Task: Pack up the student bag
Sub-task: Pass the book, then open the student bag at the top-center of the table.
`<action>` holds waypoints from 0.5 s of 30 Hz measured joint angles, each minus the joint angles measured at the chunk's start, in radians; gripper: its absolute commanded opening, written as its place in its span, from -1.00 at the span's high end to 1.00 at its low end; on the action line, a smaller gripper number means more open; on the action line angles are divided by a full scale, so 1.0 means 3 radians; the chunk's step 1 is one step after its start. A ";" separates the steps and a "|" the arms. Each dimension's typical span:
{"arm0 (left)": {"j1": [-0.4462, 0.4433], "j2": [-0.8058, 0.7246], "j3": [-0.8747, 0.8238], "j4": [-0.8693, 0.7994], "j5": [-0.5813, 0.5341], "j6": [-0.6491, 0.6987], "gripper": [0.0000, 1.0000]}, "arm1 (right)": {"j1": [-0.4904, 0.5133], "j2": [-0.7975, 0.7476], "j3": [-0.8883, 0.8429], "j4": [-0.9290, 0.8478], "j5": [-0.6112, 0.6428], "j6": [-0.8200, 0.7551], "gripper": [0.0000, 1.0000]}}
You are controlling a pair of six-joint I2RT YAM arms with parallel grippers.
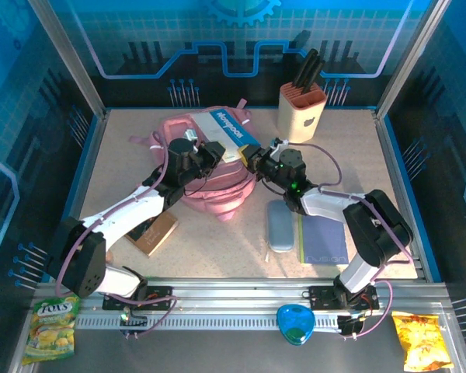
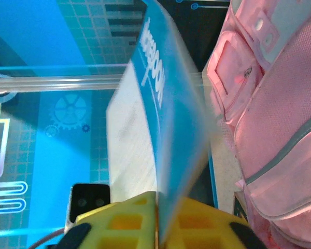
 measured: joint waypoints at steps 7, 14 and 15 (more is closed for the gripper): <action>0.0170 -0.0102 -0.0034 -0.0418 -0.0099 0.0380 -0.48 | -0.0207 -0.0460 -0.0066 -0.0430 0.0003 -0.0434 1.00; 0.0359 -0.0251 -0.0020 -0.0992 -0.0242 0.1277 -0.73 | -0.0484 -0.1086 -0.0212 -0.1027 0.0015 -0.1050 1.00; 0.0357 -0.0233 -0.0001 -0.1069 -0.0243 0.1424 -0.74 | -0.0515 -0.1157 -0.0225 -0.1111 0.0017 -0.1134 1.00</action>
